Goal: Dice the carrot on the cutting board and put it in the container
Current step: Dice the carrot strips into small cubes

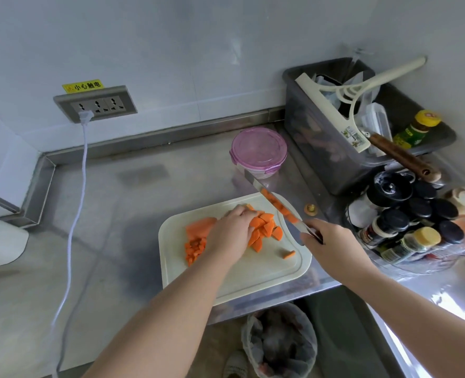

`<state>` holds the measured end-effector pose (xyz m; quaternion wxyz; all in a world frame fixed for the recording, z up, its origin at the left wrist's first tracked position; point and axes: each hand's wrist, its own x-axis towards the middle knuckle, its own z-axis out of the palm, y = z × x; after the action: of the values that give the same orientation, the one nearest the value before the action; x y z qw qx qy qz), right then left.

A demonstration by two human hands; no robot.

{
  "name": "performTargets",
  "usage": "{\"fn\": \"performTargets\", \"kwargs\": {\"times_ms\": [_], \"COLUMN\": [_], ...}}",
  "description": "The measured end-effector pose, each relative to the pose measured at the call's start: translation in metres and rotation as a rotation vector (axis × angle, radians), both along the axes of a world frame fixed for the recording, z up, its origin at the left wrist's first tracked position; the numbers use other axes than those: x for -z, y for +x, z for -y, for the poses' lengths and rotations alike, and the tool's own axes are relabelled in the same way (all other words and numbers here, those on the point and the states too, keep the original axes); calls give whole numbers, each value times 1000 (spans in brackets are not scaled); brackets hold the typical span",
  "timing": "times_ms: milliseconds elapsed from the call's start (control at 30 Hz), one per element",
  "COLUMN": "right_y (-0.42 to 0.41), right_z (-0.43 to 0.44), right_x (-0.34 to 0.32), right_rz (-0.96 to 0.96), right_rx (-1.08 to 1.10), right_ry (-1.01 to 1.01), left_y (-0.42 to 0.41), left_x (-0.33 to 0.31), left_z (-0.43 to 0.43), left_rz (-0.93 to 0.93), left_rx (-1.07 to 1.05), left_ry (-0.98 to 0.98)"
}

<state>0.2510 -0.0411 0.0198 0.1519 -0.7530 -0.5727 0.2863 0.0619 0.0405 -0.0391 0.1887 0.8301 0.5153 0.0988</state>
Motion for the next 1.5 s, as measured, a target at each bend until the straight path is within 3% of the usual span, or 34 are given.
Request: {"fn": "performTargets", "kwargs": {"times_ms": [200, 467, 633, 800, 933, 1067, 1500], "right_y": [5, 8, 4, 3, 1, -4, -26], "right_z": [3, -1, -5, -6, -7, -5, 28], "right_x": [-2, 3, 6, 6, 4, 6, 29], "right_rz": [1, -11, -15, -32, -38, -38, -116], "right_rx": [-4, 14, -7, -17, -36, -48, -126], "right_ry": [-13, -24, -4, 1, -10, -40, -174], "left_y": [22, 26, 16, -6, -14, -18, -17], "left_x": [4, 2, 2, -4, 3, 9, 8], "left_z": [-29, -33, -26, -4, 39, 62, 79], "left_rz": [-237, -226, -91, 163, 66, -71, 289], "left_rx": [73, 38, 47, -106, -32, -34, -494], "left_ry": [-130, -177, -237, -239, -283, -118, -337]}}
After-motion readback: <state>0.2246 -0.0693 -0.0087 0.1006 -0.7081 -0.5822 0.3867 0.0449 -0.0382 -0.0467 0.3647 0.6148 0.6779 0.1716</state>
